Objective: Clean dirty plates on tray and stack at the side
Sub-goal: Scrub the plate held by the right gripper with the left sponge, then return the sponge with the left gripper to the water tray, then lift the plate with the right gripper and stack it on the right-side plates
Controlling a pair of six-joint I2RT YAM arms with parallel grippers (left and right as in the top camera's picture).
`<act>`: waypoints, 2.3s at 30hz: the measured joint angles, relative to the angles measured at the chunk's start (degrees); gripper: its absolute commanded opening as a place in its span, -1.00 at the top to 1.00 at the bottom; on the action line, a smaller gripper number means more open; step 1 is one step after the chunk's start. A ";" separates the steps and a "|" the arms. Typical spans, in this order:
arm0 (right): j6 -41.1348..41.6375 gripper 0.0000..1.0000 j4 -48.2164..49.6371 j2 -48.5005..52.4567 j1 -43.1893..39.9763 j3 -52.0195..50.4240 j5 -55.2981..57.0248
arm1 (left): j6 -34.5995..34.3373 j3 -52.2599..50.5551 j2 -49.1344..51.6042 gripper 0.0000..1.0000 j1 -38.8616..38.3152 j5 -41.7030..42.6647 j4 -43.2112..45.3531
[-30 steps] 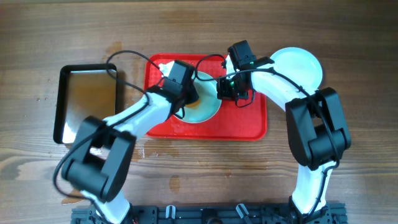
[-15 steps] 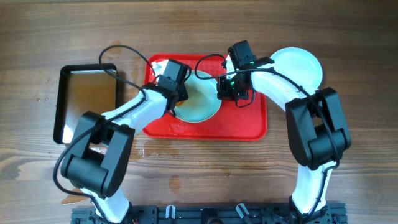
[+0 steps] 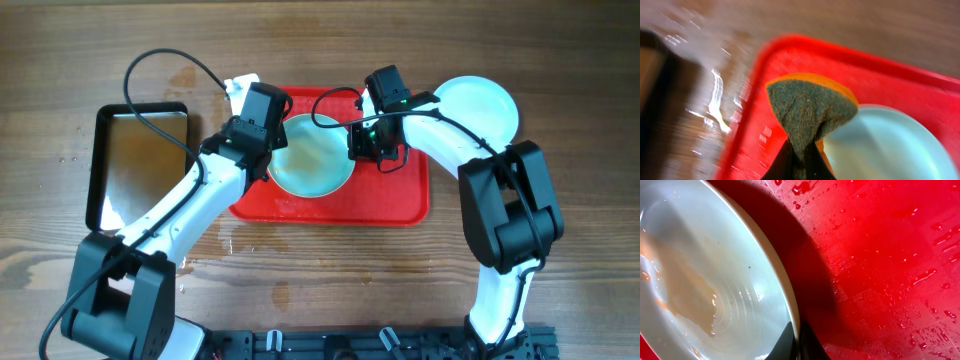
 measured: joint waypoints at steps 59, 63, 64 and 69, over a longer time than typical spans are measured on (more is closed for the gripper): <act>-8.31 0.91 -6.34 -26.51 13.92 0.55 40.87 | -5.38 -0.15 -13.60 0.92 34.64 15.43 -21.88; -18.03 0.91 -0.04 -27.76 19.69 0.61 56.57 | -5.42 -0.22 -13.60 0.92 37.16 16.76 -22.25; -20.63 0.91 1.81 -27.76 20.72 0.59 59.49 | -5.40 -0.22 -13.60 0.92 37.38 17.09 -22.25; -38.05 0.91 16.94 -27.76 25.68 0.66 74.71 | -5.40 -0.24 -13.60 0.92 37.48 18.08 -22.27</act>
